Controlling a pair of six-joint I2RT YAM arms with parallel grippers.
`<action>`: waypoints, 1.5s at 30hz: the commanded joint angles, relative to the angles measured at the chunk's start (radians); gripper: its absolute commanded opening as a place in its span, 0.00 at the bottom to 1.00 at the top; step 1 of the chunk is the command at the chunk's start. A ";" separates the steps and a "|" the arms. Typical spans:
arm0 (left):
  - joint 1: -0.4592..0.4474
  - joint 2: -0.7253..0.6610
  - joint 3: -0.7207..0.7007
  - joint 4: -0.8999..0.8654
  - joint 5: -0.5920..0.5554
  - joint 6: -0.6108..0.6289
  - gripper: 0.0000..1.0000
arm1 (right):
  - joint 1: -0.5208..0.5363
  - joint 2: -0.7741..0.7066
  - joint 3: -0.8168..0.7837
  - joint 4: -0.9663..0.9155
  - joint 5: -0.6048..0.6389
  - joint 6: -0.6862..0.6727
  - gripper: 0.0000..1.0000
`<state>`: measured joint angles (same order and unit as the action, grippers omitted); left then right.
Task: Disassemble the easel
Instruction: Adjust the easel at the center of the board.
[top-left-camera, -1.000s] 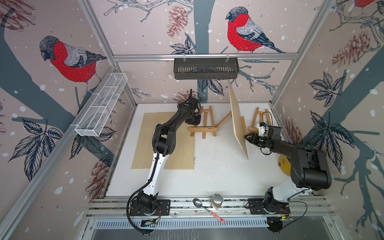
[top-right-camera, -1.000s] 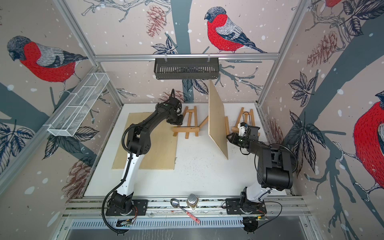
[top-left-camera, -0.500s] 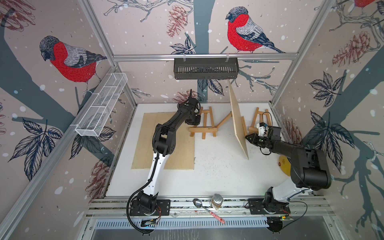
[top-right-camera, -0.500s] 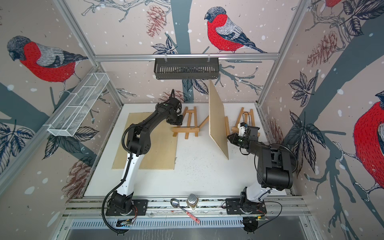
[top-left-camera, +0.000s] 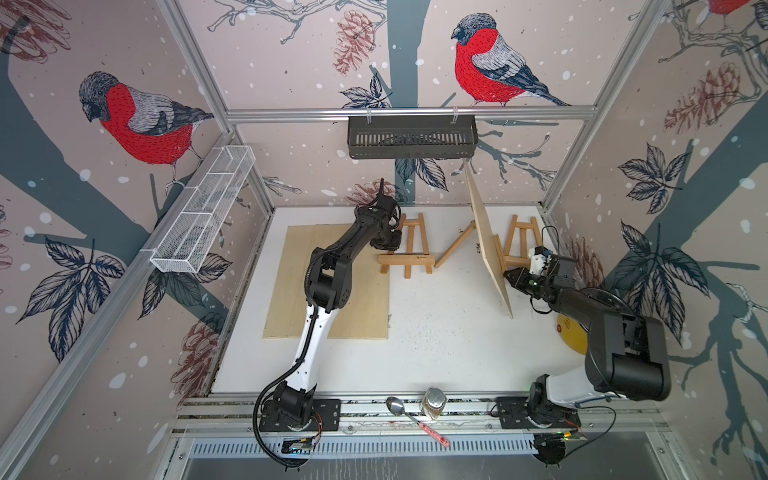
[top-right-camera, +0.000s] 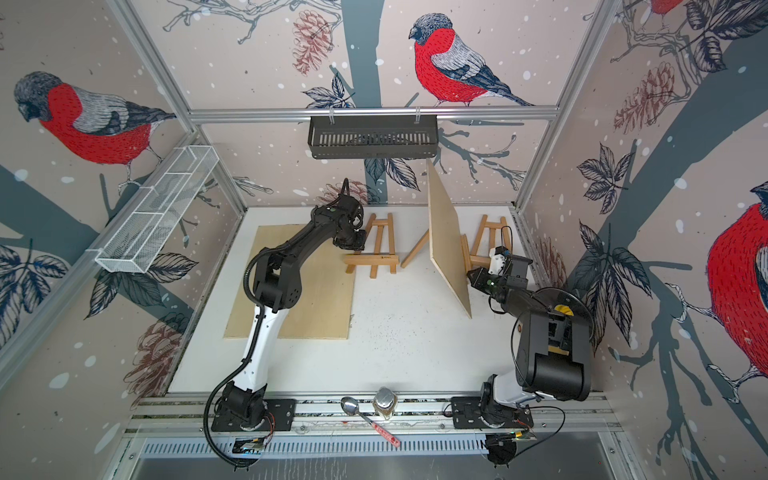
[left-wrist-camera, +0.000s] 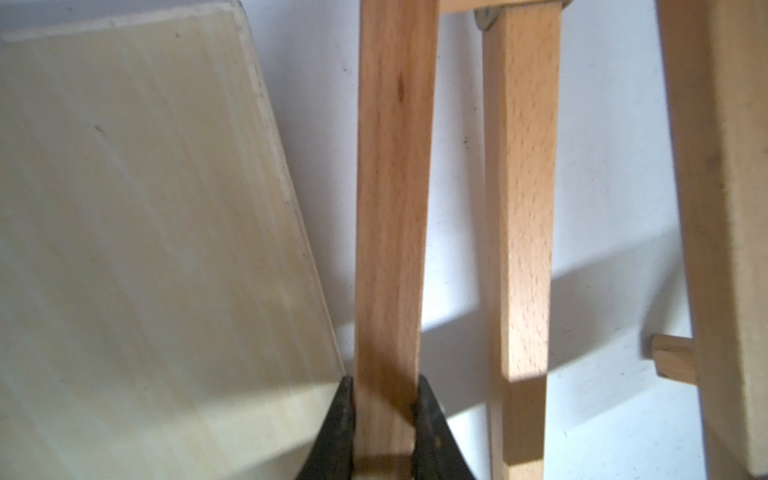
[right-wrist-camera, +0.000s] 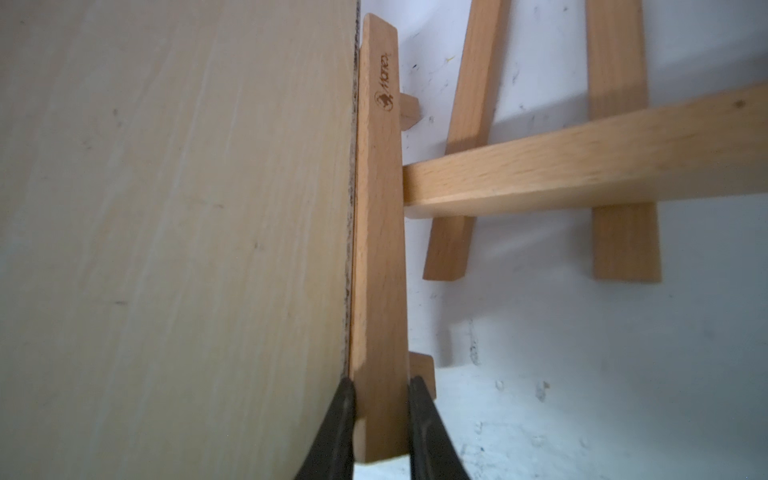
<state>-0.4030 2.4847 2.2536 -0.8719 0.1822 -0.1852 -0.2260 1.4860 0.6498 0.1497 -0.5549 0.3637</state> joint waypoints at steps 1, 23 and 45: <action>-0.007 0.005 0.004 0.036 0.027 -0.011 0.04 | -0.013 -0.001 -0.002 0.028 0.018 0.027 0.12; -0.063 0.077 0.104 0.116 -0.160 -0.100 0.00 | -0.012 0.060 -0.003 0.059 -0.012 0.038 0.15; -0.060 0.108 0.130 0.198 -0.117 -0.124 0.28 | -0.005 0.041 -0.009 0.058 -0.002 0.044 0.39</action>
<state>-0.4644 2.6228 2.3882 -0.7300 0.0540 -0.2913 -0.2340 1.5356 0.6415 0.1947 -0.5682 0.3965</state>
